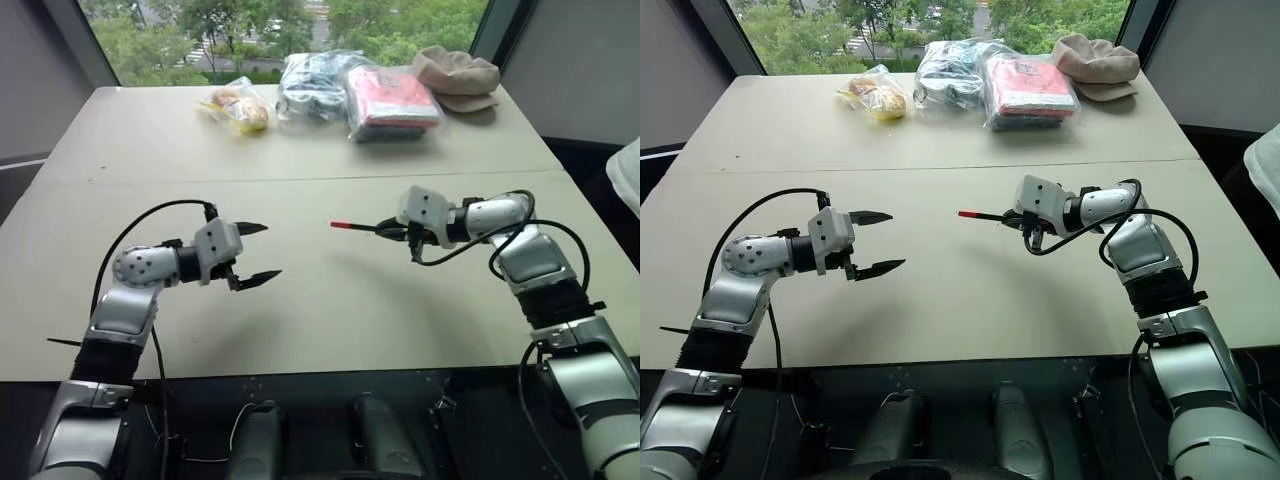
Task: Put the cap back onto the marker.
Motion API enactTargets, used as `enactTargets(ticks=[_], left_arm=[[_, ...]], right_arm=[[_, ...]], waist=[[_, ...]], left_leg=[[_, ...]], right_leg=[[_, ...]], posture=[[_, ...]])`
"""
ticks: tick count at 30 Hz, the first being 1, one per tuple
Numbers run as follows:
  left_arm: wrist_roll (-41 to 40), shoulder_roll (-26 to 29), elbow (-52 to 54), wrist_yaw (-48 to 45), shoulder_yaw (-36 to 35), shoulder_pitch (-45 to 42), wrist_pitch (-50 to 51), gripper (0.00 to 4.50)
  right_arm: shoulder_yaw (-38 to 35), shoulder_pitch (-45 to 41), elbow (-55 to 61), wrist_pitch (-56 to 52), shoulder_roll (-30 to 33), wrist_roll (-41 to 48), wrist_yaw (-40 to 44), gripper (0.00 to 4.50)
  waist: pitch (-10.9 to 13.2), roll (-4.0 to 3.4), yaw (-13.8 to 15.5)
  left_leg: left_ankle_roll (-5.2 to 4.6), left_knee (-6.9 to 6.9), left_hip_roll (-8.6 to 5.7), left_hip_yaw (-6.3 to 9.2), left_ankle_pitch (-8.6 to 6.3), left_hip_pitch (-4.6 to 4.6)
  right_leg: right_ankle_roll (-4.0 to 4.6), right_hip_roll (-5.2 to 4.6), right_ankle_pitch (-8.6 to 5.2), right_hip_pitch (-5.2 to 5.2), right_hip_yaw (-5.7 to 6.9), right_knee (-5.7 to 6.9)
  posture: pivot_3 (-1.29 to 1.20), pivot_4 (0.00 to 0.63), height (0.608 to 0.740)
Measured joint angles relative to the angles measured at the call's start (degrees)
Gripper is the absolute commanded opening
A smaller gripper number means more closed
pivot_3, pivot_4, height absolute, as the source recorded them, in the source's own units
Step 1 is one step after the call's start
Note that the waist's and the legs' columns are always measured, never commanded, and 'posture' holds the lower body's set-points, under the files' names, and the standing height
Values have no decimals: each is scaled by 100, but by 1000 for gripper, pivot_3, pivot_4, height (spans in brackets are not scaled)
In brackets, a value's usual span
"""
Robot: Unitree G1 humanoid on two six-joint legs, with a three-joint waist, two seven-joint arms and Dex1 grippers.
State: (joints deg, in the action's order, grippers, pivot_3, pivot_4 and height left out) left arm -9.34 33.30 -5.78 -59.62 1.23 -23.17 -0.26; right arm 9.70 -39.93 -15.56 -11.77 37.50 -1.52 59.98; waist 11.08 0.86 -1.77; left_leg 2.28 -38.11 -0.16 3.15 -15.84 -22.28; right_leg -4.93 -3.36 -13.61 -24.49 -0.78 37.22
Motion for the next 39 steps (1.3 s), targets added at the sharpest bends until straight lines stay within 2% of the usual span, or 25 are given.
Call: enactTargets(ticks=[6, 10, 15, 18, 23, 33, 39], left_arm=[[-144, -328, 54, 281, 33, -34, 411, 4453], [-238, -538, 30, 301, 146, -231, 616, 4453], [-271, -736, -119, 273, 258, -488, 694, 4453], [-312, -862, -270, 246, 279, -640, 783, 4453], [-360, -1030, -437, 212, 465, -856, 826, 4453], [-397, -1048, -525, 64, 471, -930, 888, 4453], [-752, -1086, -250, -159, 470, -961, 1222, 4453]], right_arm=[[-865, 812, 1612, -2001, -92, 75, -1228, 0], [-1601, 1338, 2713, -3551, -491, 106, -2226, 0], [-2314, 1805, 3107, -4493, -647, 170, -3014, 0], [-2646, 2095, 3072, -4585, -663, 187, -3342, 0], [-3020, 2105, 2723, -4515, -771, 311, -3726, 0], [-3043, 1856, 1934, -4150, -921, 657, -4070, 0], [-3006, 1859, 1727, -4012, -886, 745, -4113, 0]], waist=[[0, 0, 101], [-1, 1, 125], [-1, 1, 113], [-2, 0, 95], [-2, -1, 77], [-2, -2, 99], [-2, -2, 91]], left_leg=[[0, 0, 0, -1, 0, -1], [0, -1, -2, 2, 0, -2], [0, -1, -4, -1, 0, -2], [0, 0, -3, -1, 0, 0], [-1, 0, -2, -3, 0, 2], [-1, 1, -3, -5, 0, 1], [-1, 1, -2, -5, 0, 1]], right_leg=[[0, 0, 0, -1, -1, 1], [0, 0, 0, 1, 0, 0], [0, 0, 0, 2, 0, -1], [0, 2, 0, 2, -1, -1], [0, 5, 0, 2, -4, -1], [0, 4, 0, 2, -6, -2], [0, 4, 0, 2, -6, -1]], posture=[[0, 150, 740], [0, 150, 740], [0, 150, 740], [0, 150, 740], [0, 150, 740], [0, 150, 740], [0, 150, 740]])
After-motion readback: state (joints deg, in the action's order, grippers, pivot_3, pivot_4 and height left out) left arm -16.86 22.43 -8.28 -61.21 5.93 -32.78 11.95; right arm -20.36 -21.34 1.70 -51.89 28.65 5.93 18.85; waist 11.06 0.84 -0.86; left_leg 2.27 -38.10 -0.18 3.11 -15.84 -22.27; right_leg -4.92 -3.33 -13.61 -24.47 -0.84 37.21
